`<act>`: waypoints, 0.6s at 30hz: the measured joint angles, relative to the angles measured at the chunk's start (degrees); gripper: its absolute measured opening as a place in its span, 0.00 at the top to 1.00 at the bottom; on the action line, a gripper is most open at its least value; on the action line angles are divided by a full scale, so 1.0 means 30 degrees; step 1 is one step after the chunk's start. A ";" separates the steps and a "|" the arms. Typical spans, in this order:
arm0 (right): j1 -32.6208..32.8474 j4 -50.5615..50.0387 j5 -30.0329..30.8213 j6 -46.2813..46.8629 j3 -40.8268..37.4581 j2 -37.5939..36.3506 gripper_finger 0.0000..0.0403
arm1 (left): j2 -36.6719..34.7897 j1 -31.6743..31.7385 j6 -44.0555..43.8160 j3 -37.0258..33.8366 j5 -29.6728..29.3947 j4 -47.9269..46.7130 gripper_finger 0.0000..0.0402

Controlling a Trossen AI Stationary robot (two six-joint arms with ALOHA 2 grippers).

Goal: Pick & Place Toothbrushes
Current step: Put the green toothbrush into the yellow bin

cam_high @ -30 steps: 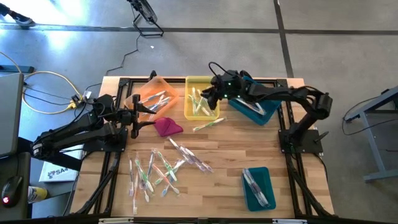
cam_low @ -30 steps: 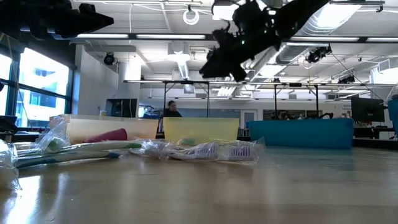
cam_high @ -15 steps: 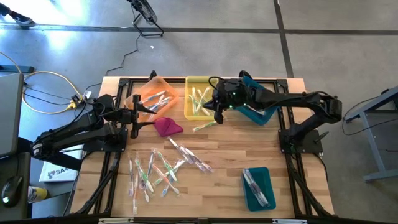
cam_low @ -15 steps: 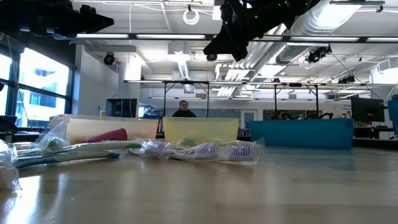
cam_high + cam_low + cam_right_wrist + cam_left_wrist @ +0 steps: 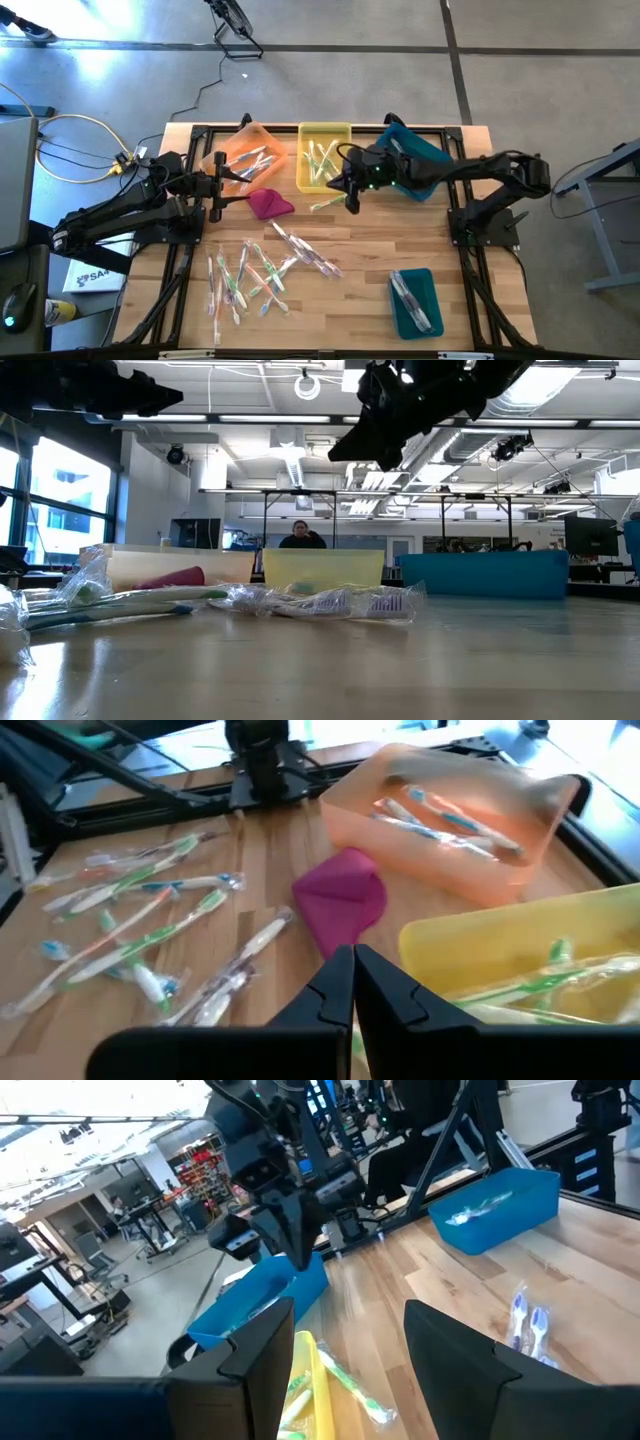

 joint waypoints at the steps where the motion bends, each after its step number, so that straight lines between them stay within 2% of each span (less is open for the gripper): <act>1: 0.0097 0.0344 -0.0001 -0.0001 -0.0205 0.0006 0.99 | -0.0006 0.0000 0.0004 0.0000 -0.0004 0.0000 0.54; 12: 0.1152 0.3903 -0.0558 0.0208 -0.2253 -0.0019 0.99 | -0.0006 0.0000 0.0000 0.0007 0.0001 0.0000 0.54; 18: 0.1487 0.5031 -0.0716 0.0272 -0.3697 -0.1077 0.99 | -0.0004 0.0000 -0.0007 0.0022 0.0009 0.0048 0.54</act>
